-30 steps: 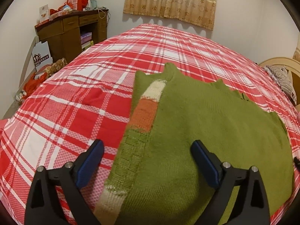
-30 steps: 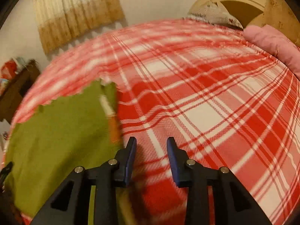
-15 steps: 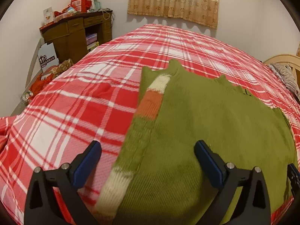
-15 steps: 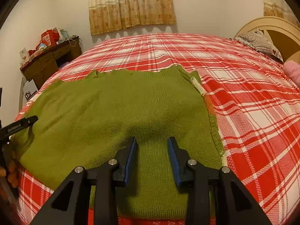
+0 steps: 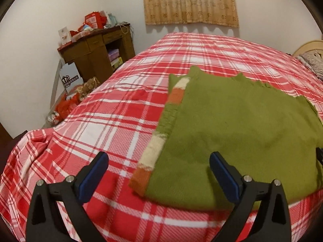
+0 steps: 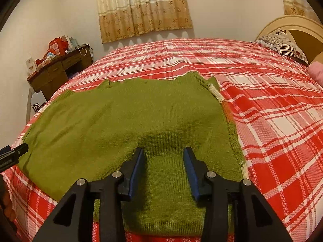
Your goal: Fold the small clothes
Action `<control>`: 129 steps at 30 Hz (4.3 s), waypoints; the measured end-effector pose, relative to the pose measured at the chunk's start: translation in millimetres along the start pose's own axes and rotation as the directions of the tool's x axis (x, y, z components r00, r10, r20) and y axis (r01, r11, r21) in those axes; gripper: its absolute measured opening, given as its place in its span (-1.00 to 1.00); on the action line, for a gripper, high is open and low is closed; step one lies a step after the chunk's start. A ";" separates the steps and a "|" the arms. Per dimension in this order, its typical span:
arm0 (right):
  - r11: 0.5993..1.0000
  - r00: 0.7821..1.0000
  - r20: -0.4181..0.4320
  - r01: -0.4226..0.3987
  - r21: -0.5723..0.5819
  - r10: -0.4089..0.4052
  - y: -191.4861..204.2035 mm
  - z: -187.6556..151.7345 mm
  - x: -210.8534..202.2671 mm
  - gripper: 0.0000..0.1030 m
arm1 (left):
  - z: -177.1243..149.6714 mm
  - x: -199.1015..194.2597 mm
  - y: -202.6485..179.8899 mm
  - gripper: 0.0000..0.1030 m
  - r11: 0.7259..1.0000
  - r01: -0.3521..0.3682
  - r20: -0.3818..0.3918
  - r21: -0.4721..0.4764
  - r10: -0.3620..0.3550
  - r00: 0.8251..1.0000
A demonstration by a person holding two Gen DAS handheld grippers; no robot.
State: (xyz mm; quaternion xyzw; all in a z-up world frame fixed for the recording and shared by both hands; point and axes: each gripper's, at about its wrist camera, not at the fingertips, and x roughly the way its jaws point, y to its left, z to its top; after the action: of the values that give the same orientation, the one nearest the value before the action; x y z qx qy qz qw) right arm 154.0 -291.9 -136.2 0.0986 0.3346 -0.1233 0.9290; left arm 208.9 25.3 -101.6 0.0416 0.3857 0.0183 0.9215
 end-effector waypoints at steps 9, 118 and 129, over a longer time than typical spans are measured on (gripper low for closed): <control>0.999 1.000 0.005 -0.031 0.016 0.031 -3.3 0.4 -0.5 -0.12 | -7.9 7.5 -14.9 1.00 0.996 0.064 -0.091 -0.056 -0.069 0.993; 0.879 0.875 -0.106 -0.476 -0.004 0.473 35.3 125.0 63.8 -0.75 | 14.8 -51.1 -145.8 -0.60 0.846 0.426 0.116 0.322 -0.482 0.869; 0.941 0.934 -0.112 -0.338 0.025 0.339 -59.4 116.7 53.6 -0.75 | 3.4 -66.8 -229.6 -0.60 0.760 0.489 0.051 0.428 -0.560 0.827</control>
State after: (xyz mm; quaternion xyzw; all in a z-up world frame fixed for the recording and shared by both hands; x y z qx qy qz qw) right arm 246.2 -388.1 -88.5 0.1641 0.3649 0.0432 0.9154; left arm 164.9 -207.9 -72.6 0.1190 0.2944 -0.3236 0.8913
